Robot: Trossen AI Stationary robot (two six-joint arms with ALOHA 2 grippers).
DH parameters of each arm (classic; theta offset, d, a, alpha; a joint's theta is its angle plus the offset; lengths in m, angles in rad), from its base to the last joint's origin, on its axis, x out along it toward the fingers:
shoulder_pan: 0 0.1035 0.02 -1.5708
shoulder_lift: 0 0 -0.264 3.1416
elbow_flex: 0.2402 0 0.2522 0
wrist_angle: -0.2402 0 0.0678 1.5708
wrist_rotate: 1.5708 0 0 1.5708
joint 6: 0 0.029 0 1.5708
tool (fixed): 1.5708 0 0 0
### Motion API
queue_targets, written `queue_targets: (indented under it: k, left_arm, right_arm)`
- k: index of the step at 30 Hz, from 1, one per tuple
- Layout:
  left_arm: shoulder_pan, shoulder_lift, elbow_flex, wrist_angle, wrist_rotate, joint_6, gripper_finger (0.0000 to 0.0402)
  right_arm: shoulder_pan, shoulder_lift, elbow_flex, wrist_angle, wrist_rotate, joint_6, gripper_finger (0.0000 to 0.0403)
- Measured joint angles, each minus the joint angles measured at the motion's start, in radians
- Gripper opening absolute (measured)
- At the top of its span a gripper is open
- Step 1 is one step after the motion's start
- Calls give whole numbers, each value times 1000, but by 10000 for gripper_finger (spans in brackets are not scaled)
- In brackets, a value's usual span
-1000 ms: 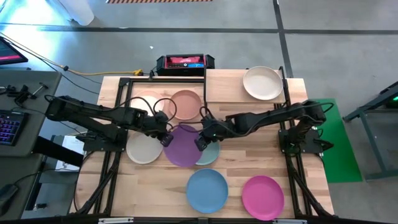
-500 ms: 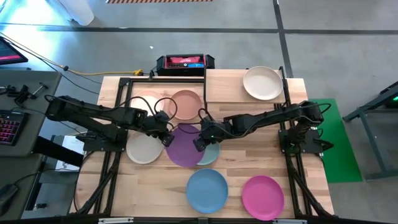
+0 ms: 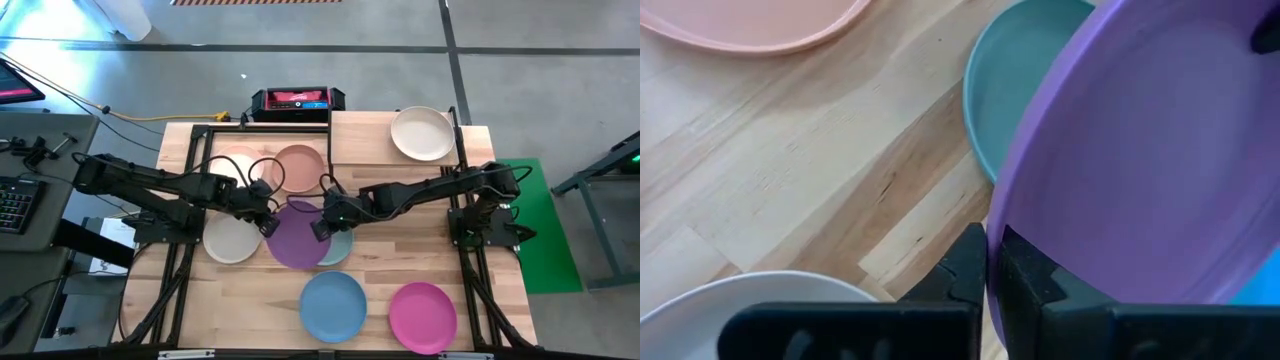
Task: Place and stack plates onto a shelf
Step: Stack the purple plate on top of the beige plate on the shelf
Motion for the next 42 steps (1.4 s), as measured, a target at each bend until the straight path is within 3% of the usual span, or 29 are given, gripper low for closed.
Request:
queue_targets:
  k: [14,26,36,42]
  left_arm:
    - [0,0,0,4,4,1,41]
    - [1,0,0,50,51,27,98]
    - [1,-86,-1,189,46,45,104]
    - [1,-137,0,189,46,55,104]
  right_arm:
    - [18,0,0,-12,26,43,1]
    - [20,-2,0,-17,19,56,0]
    - [-2,-22,1,-81,3,43,0]
    - [-10,-22,1,-85,3,38,0]
